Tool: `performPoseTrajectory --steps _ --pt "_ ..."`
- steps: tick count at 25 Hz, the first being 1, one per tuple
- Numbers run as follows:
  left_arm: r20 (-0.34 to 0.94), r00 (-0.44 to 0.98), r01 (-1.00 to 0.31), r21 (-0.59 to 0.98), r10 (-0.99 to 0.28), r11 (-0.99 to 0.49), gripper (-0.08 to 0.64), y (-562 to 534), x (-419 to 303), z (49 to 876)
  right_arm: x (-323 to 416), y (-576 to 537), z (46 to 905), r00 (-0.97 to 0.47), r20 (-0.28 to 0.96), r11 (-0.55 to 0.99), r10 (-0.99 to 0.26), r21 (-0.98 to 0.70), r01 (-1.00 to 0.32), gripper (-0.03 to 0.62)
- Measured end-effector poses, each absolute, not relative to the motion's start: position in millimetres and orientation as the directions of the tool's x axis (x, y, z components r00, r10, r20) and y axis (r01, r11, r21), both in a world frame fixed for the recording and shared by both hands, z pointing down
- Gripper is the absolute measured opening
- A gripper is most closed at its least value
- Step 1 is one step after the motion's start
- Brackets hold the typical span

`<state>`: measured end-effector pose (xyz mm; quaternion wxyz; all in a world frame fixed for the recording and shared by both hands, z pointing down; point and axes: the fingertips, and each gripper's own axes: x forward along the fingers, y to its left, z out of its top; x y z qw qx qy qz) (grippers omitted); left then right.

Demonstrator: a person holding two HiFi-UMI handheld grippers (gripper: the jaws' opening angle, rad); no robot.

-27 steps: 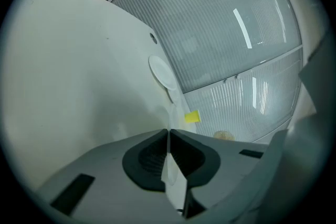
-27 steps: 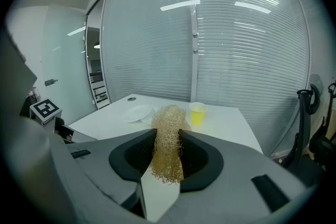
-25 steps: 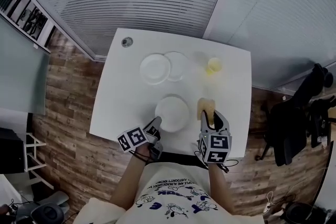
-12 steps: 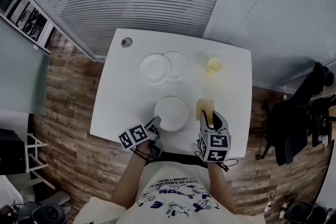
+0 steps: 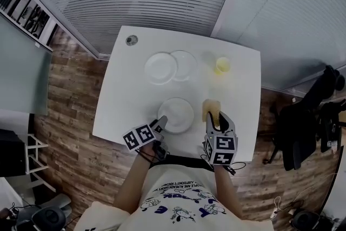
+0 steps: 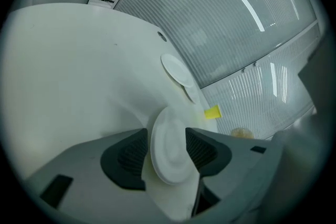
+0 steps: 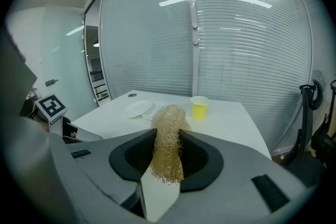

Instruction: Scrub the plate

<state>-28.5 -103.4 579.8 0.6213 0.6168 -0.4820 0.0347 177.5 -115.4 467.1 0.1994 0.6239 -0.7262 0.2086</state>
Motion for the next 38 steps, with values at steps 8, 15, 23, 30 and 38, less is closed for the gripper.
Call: performPoseTrajectory --steps 8,15,23,30,38 --pt "0.635 0.505 -0.65 0.725 -0.585 0.227 0.222 -106 -40 571 176 -115 473 -0.147 0.564 0.139 -0.813 -0.058 -0.989 0.115" --pt "0.565 0.494 -0.642 0.749 -0.661 0.161 0.097 -118 -46 545 177 -118 484 -0.156 0.591 0.139 -0.792 -0.074 -0.987 0.115" --pt "0.51 0.549 -0.638 0.768 -0.662 0.063 0.028 -119 -29 525 176 -115 517 -0.15 0.646 0.137 -0.749 -0.071 -0.988 0.115" --pt "0.493 0.572 -0.63 0.776 -0.655 0.034 0.028 -116 -20 518 174 -117 538 -0.158 0.663 0.139 -0.732 -0.081 -0.987 0.115" --pt "0.492 0.584 -0.622 0.783 -0.646 0.034 0.028 -113 -16 519 177 -114 552 -0.158 0.661 0.146 -0.733 -0.073 -0.987 0.123"
